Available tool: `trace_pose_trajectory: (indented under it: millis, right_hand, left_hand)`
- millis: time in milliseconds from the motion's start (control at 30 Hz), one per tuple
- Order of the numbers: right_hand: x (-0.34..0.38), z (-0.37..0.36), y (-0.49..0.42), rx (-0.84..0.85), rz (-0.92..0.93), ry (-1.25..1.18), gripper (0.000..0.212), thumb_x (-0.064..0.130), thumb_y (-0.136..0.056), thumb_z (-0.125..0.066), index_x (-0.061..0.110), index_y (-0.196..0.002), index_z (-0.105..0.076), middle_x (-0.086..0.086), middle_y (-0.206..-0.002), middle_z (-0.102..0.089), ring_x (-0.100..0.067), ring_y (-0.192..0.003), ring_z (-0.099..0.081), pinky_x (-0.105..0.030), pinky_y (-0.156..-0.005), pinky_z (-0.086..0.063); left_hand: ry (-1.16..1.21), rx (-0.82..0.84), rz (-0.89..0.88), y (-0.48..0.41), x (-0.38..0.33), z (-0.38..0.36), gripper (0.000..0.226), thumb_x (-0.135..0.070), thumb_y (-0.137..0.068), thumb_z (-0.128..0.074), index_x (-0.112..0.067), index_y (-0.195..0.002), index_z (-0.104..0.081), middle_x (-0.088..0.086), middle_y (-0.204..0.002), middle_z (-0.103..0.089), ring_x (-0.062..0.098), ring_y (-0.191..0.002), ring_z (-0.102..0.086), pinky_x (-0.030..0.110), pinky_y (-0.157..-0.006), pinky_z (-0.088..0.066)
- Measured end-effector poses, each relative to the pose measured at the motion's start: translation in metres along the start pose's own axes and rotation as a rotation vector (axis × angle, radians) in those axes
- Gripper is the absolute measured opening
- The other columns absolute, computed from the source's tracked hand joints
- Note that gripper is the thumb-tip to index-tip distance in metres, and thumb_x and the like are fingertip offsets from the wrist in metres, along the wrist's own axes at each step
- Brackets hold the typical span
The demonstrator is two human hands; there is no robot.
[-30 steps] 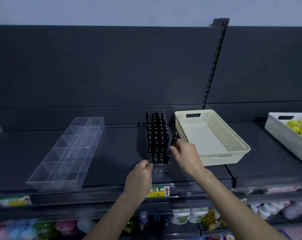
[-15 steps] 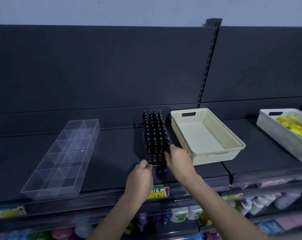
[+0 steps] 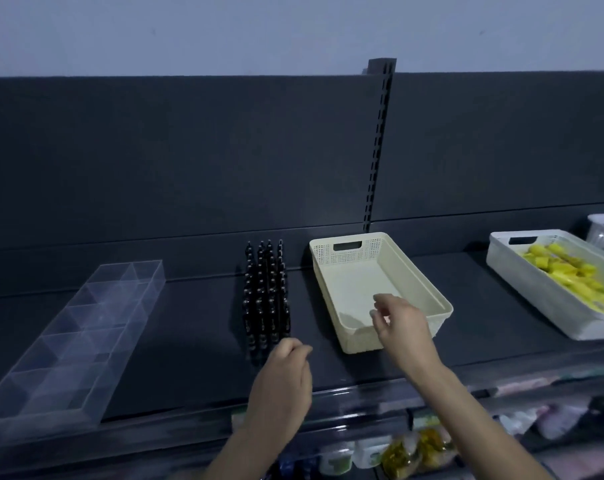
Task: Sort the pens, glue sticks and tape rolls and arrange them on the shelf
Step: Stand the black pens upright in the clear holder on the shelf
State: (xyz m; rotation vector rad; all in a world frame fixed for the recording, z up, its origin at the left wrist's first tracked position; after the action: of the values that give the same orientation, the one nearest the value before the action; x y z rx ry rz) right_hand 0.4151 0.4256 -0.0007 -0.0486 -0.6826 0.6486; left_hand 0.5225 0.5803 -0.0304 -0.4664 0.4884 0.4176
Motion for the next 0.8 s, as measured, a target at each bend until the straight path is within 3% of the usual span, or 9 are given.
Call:
trace_pose_trajectory:
  millis: [100, 200, 267, 333, 433, 667, 733, 800]
  right_hand:
    - [-0.042, 0.032, -0.023, -0.032, -0.014, 0.107, 0.036, 0.011, -0.092, -0.049, 0.004, -0.127, -0.053, -0.011, -0.134, -0.051, -0.027, -0.124, -0.046, -0.035, -0.101, -0.037]
    - [-0.091, 0.038, -0.045, 0.082, -0.071, 0.209, 0.037, 0.012, -0.092, -0.045, 0.005, -0.128, -0.048, -0.015, -0.14, -0.041, -0.032, -0.128, -0.037, -0.037, -0.1, -0.039]
    - [-0.112, 0.033, -0.051, 0.197, -0.094, 0.109, 0.033, 0.005, -0.09, -0.041, 0.004, -0.121, -0.051, -0.016, -0.124, -0.054, -0.032, -0.114, -0.05, -0.034, -0.087, -0.045]
    - [-0.125, 0.033, -0.051, 0.247, -0.098, -0.011, 0.038, -0.004, -0.084, -0.036, 0.004, -0.116, -0.053, -0.016, -0.104, -0.063, -0.033, -0.097, -0.059, -0.034, -0.077, -0.048]
    - [-0.153, 0.054, -0.051, 0.207, -0.13, -0.084, 0.049, -0.009, -0.076, -0.034, 0.009, -0.116, -0.056, -0.015, -0.1, -0.066, -0.032, -0.092, -0.06, -0.034, -0.074, -0.047]
    - [-0.232, 0.118, -0.055, 0.064, -0.261, -0.009, 0.056, -0.009, -0.076, -0.037, 0.012, -0.123, -0.056, -0.017, -0.108, -0.067, -0.034, -0.103, -0.06, -0.034, -0.079, -0.045]
    - [-0.246, 0.127, -0.057, 0.058, -0.275, 0.009, 0.054, -0.01, -0.078, -0.037, 0.01, -0.124, -0.055, -0.016, -0.109, -0.067, -0.032, -0.105, -0.059, -0.032, -0.079, -0.045]
    - [-0.253, 0.132, -0.06, 0.056, -0.27, 0.022, 0.049, -0.007, -0.082, -0.038, 0.009, -0.126, -0.053, -0.015, -0.111, -0.067, -0.032, -0.107, -0.059, -0.032, -0.08, -0.044]
  left_hand:
    - [0.11, -0.021, 0.034, -0.031, -0.038, -0.018, 0.041, -0.015, -0.099, -0.036, -0.01, -0.14, -0.038, -0.003, -0.139, -0.038, 0.009, -0.123, -0.043, 0.006, -0.093, -0.027]
    - [0.179, -0.02, 0.284, -0.069, -0.029, -0.051, 0.041, -0.012, -0.096, -0.04, -0.004, -0.135, -0.039, 0.011, -0.132, -0.045, 0.022, -0.117, -0.047, 0.021, -0.096, -0.033]
    - [0.22, 0.018, 0.501, -0.08, -0.014, -0.069, 0.033, -0.008, -0.094, -0.04, 0.0, -0.125, -0.044, 0.015, -0.122, -0.053, 0.027, -0.104, -0.051, 0.03, -0.084, -0.043]
    - [0.273, 0.021, 0.587, -0.08, -0.016, -0.077, 0.027, 0.001, -0.09, -0.036, -0.007, -0.111, -0.05, 0.009, -0.107, -0.056, 0.021, -0.088, -0.05, 0.025, -0.06, -0.041]
    - [0.296, 0.017, 0.544, -0.081, -0.042, -0.088, 0.027, 0.005, -0.087, -0.036, -0.016, -0.098, -0.049, 0.005, -0.1, -0.058, 0.013, -0.08, -0.051, 0.015, -0.054, -0.037]
    - [0.417, 0.166, 0.468, -0.106, -0.114, -0.157, 0.022, 0.001, -0.088, -0.039, -0.014, -0.104, -0.043, 0.002, -0.098, -0.059, 0.005, -0.075, -0.053, 0.018, -0.056, -0.043]
    - [0.407, 0.193, 0.462, -0.113, -0.125, -0.17, 0.027, -0.001, -0.087, -0.041, -0.013, -0.112, -0.041, 0.003, -0.103, -0.059, 0.007, -0.076, -0.053, 0.021, -0.058, -0.043]
    - [0.34, 0.206, 0.448, -0.118, -0.131, -0.176, 0.047, -0.003, -0.085, -0.043, -0.014, -0.13, -0.034, 0.006, -0.118, -0.052, 0.017, -0.094, -0.054, 0.027, -0.069, -0.045]
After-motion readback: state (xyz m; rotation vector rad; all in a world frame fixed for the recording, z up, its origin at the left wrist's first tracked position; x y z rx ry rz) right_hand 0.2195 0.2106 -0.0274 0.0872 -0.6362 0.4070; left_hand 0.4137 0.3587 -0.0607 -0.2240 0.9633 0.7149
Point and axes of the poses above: each hand's wrist, its own y-axis away from the middle knuckle, its own z-axis out of the back of the hand, x = y × z, the point moved 10 cm from there along -y, towards the middle knuckle
